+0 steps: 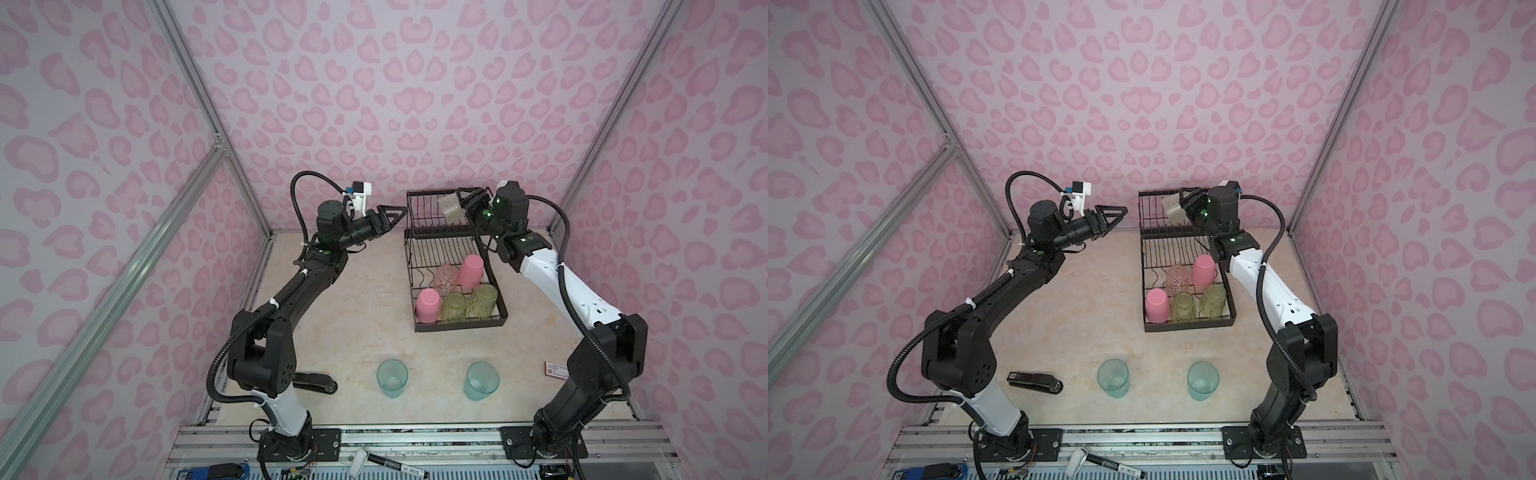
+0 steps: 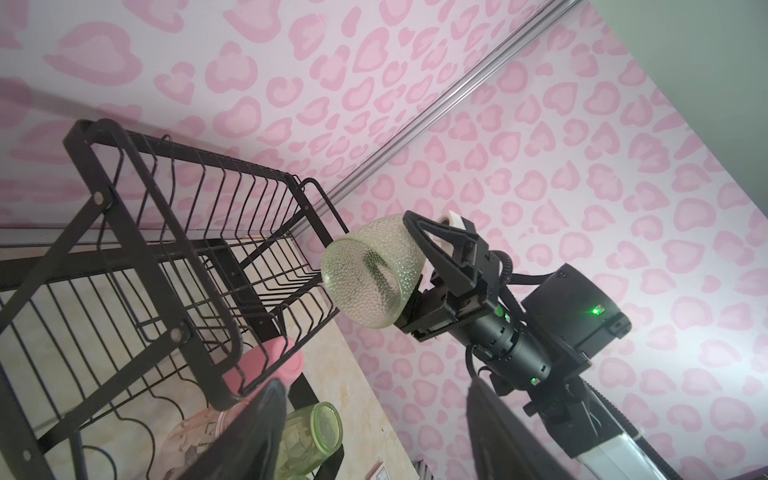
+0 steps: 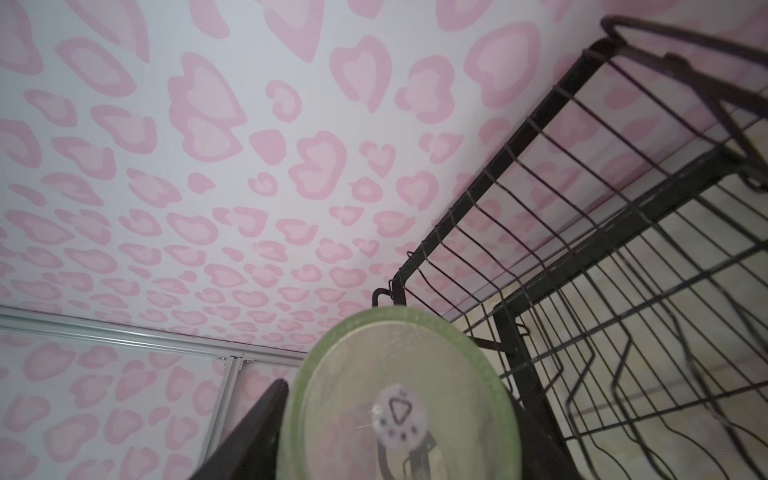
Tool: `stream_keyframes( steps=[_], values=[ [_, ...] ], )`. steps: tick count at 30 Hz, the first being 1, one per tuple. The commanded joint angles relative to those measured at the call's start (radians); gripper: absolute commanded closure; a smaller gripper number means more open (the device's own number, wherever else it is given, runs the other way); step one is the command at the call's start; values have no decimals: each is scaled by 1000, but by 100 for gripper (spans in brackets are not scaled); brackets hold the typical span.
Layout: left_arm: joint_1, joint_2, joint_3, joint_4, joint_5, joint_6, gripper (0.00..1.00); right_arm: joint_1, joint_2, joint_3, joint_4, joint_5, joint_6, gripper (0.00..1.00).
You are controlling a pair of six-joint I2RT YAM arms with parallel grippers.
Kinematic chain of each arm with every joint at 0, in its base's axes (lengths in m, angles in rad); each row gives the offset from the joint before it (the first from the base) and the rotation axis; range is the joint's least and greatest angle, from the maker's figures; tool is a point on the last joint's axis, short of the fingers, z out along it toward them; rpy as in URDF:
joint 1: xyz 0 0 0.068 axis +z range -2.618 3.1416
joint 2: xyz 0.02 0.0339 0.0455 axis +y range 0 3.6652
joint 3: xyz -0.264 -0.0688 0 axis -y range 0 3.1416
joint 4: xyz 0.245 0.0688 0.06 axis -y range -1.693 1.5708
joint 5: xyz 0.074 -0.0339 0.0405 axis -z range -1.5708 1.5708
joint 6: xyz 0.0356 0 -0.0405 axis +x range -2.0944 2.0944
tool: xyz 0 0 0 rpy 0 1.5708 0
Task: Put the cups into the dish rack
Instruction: 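Grasp the pale green cup with the right gripper and open the left gripper, then carry the pale green cup over the rack's upper tier with the right gripper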
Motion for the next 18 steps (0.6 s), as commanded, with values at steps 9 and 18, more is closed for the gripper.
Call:
stream_keyframes(
  steps=[9, 18],
  values=[
    [23, -143, 30, -524, -174, 264, 25, 4, 32, 123, -138, 278, -497, 48],
    [23, -319, -85, -756, -362, 483, 24, 9, 176, 273, -148, 397, -744, 49]
  ],
)
